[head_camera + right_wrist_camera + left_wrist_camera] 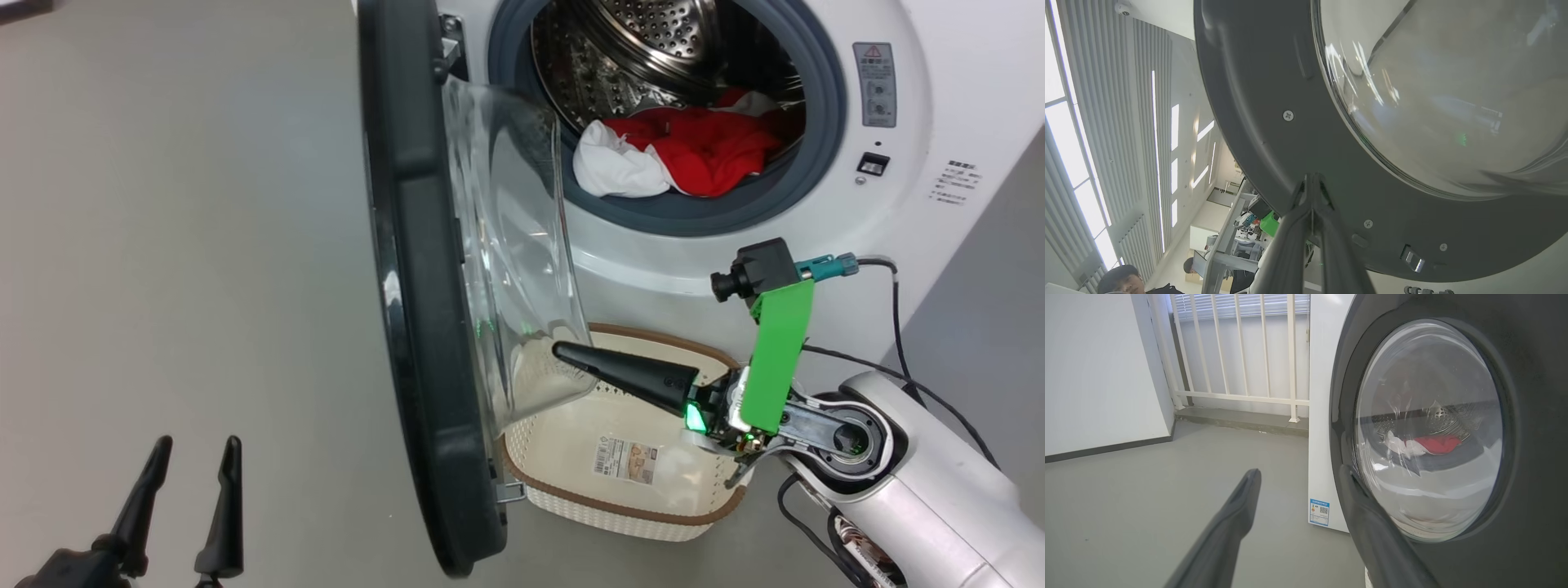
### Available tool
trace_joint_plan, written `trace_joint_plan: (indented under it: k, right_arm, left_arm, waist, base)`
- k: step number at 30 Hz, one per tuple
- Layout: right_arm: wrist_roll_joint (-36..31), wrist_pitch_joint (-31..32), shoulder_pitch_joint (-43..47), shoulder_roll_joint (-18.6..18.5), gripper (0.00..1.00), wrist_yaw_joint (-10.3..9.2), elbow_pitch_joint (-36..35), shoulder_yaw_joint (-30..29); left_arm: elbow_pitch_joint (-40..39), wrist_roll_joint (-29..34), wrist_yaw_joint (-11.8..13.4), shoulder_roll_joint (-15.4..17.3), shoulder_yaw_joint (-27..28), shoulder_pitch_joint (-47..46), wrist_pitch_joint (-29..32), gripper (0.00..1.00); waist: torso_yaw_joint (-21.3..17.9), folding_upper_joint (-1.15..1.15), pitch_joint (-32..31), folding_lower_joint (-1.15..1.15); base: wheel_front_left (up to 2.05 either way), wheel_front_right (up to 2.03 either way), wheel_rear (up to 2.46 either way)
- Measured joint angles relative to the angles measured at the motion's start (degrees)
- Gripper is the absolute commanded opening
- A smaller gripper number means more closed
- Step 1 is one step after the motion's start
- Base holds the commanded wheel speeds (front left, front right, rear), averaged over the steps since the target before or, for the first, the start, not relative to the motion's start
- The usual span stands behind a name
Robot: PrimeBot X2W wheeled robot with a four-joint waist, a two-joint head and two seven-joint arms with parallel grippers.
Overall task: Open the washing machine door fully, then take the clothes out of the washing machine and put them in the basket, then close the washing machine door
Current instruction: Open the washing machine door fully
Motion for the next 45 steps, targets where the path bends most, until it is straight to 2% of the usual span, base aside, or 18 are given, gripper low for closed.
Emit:
trace_joint_plan:
  k: [3,8,13,21,26,29,31,38,45]
  right_arm:
    - [-2.4,-2.2,0.9,-0.6,1.00,0.00,-1.7,-1.2]
    - [-11.2,-9.7,2.2,-1.8,1.00,0.00,-4.9,-3.2]
    - [-19.8,-18.2,5.4,-3.7,1.00,0.00,-3.9,-4.2]
    - [-29.9,-30.0,9.3,-4.4,1.00,0.00,-4.5,-5.2]
    - [-39.3,-39.1,12.1,-4.1,1.00,0.01,-3.5,-6.1]
    - [-43.2,-43.4,14.0,-2.8,1.00,0.01,-1.7,-7.6]
    - [-48.4,-45.2,15.6,-1.5,1.00,0.00,0.2,-9.8]
    - [-60.7,-46.0,19.1,3.9,1.00,0.01,0.8,-18.9]
    - [-69.0,-46.0,23.6,8.9,1.00,0.01,-0.7,-24.8]
  left_arm:
    - [-0.1,0.0,0.0,0.0,0.1,0.0,0.0,1.00]
    - [-0.4,0.0,0.0,0.0,0.4,0.0,0.0,1.00]
    - [-0.6,0.0,0.0,0.0,0.6,0.0,0.0,1.00]
    - [-0.9,0.0,0.0,0.2,1.6,0.2,0.0,1.00]
    - [-1.3,0.0,0.0,0.2,1.8,0.6,0.0,1.00]
    - [-1.4,0.1,0.0,0.1,1.9,1.1,0.0,1.00]
    - [-1.5,0.1,0.0,0.1,1.9,1.1,0.0,1.00]
    - [-1.6,0.1,0.0,0.0,2.1,1.1,0.0,1.00]
    - [-1.7,0.1,0.0,-0.3,2.3,1.1,0.0,1.00]
  waist:
    - [-0.8,0.00,0.0,0.00]
    - [-1.6,0.00,0.2,0.00]
    - [-2.0,0.00,-0.3,0.00]
    - [-2.7,0.00,-0.6,0.00]
    - [-3.4,0.00,-0.8,0.00]
    - [-3.7,0.00,-0.9,0.00]
    - [-3.8,0.00,-0.8,0.00]
    - [-4.2,0.00,-0.7,0.00]
    - [-4.6,0.00,-0.4,0.00]
  base:
    - [0.00,0.00,0.00]
    - [0.00,0.00,0.00]
    - [0.00,0.00,0.00]
    - [0.00,0.00,0.00]
    - [0.00,0.00,0.00]
    - [0.00,0.00,0.00]
    - [0.00,0.00,0.00]
    - [0.00,0.00,0.00]
    - [0.00,0.00,0.00]
